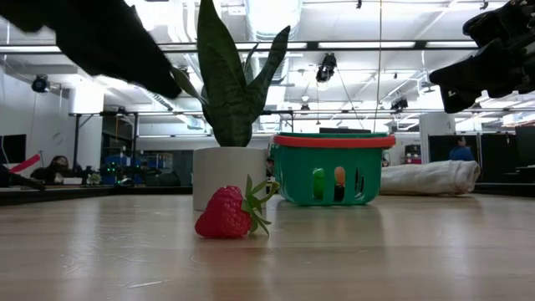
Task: Build produce basket
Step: Put the strawberry into the basket
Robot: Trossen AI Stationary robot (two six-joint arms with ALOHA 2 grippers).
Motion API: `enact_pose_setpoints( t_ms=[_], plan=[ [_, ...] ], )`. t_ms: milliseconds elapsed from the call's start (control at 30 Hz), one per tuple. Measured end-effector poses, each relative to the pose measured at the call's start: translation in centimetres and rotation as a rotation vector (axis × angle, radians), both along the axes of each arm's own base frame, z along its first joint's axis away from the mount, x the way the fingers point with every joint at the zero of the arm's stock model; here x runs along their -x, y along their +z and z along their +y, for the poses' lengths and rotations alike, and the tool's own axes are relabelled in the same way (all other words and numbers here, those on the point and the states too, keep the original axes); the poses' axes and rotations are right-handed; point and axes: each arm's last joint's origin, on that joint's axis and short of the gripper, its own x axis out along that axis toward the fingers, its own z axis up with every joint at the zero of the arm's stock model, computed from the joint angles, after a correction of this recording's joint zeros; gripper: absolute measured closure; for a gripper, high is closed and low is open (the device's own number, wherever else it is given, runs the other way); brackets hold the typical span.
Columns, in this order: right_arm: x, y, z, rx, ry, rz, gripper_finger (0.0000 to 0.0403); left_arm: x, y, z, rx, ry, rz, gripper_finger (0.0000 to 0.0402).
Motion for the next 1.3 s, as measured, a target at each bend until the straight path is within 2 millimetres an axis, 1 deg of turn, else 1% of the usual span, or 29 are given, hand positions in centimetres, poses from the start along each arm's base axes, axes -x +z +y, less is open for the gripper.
enact_pose_setpoints(
  t_ms=[133, 267, 467, 567, 733, 867, 1133, 1300],
  plan=[
    [0.0, 0.0, 0.0, 0.000, 0.000, 0.000, 0.0394, -0.3, -1.0, 0.4, 0.014, -0.023, -0.053, 0.0181],
    [0.0, 0.0, 0.0, 0.000, 0.000, 0.000, 0.0394, -0.6, -2.7, 1.1, 0.024, -0.053, -0.081, 0.0181],
    [0.0, 0.0, 0.0, 0.000, 0.000, 0.000, 0.0394, -1.6, -4.8, 2.2, -0.004, -0.075, -0.032, 0.0181],
    [0.0, 0.0, 0.0, 0.000, 0.000, -0.001, 0.0394, -2.4, -5.3, 2.4, 0.014, -0.123, -0.034, 0.0181],
    [0.0, 0.0, 0.0, 0.000, 0.000, 0.000, 0.0394, -2.9, -6.0, 2.8, 0.058, -0.170, 0.005, 0.0181],
    [0.0, 0.0, 0.0, 0.000, 0.000, 0.000, 0.0394, -3.1, -6.4, 3.0, 0.059, -0.167, 0.008, 0.0181],
    [0.0, 0.0, 0.0, 0.000, 0.000, -0.001, 0.0394, -4.0, -8.5, 3.4, 0.066, -0.179, 0.026, 0.0181],
    [0.0, 0.0, 0.0, 0.000, 0.000, -0.001, 0.0394, -4.2, -8.8, 3.4, 0.071, -0.175, 0.021, 0.0181]
  ],
)
